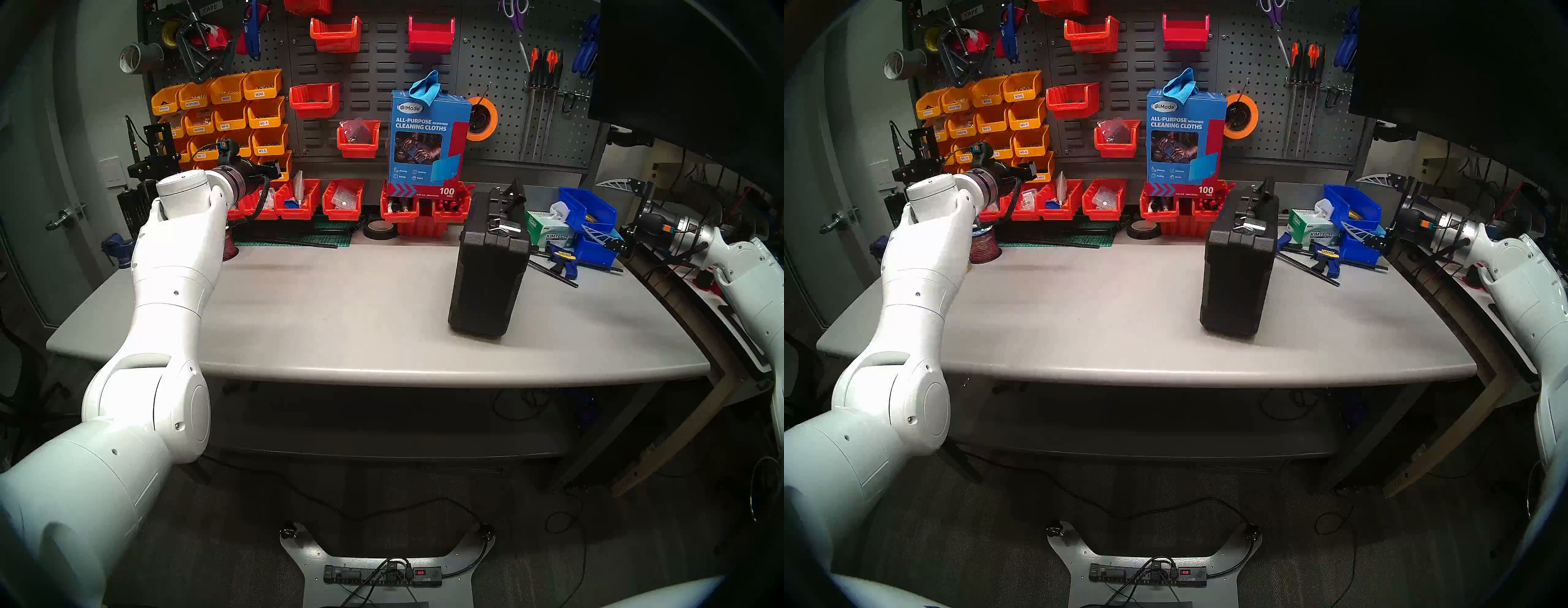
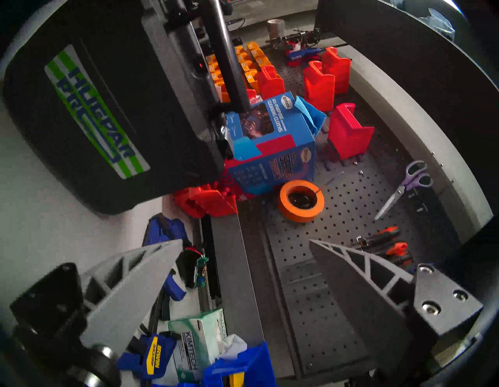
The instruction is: Open the tool box
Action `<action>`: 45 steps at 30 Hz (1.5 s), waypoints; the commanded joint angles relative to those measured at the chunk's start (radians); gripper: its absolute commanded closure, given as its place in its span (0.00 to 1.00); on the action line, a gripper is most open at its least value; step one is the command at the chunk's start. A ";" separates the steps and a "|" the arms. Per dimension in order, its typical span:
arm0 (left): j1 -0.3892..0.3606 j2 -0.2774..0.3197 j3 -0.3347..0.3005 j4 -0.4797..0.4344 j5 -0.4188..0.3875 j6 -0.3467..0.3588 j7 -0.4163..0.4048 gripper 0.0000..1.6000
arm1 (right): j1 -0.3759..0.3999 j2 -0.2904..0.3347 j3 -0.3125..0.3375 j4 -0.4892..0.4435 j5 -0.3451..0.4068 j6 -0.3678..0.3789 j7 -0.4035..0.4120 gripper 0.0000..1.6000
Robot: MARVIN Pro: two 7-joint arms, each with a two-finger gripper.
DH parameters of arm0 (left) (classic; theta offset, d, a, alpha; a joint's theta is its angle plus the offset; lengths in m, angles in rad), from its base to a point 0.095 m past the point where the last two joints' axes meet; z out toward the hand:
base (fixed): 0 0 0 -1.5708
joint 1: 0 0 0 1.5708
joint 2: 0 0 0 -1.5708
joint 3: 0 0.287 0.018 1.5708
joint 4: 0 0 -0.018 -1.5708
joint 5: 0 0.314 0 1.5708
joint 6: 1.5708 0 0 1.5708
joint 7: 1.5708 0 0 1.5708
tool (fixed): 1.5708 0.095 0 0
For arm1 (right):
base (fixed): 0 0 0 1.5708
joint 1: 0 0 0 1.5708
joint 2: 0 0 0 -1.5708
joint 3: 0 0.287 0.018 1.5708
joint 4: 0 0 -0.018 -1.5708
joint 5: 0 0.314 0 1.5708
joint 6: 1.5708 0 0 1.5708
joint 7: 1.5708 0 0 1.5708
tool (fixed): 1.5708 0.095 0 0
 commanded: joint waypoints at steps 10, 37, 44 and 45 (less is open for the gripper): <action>-0.020 -0.002 0.001 -0.012 0.000 -0.002 0.000 0.00 | -0.130 0.024 0.128 -0.020 -0.142 0.001 -0.258 0.00; -0.098 0.098 0.217 -0.092 -0.135 -0.057 -0.492 0.00 | -0.191 0.023 0.168 -0.048 -0.297 0.001 -0.450 0.00; -0.100 0.092 0.331 -0.099 -0.149 -0.092 -0.612 0.00 | -0.203 0.023 0.179 -0.055 -0.331 0.001 -0.487 0.00; -0.102 0.090 0.348 -0.099 -0.150 -0.099 -0.632 0.00 | -0.205 0.023 0.181 -0.055 -0.335 0.001 -0.492 0.00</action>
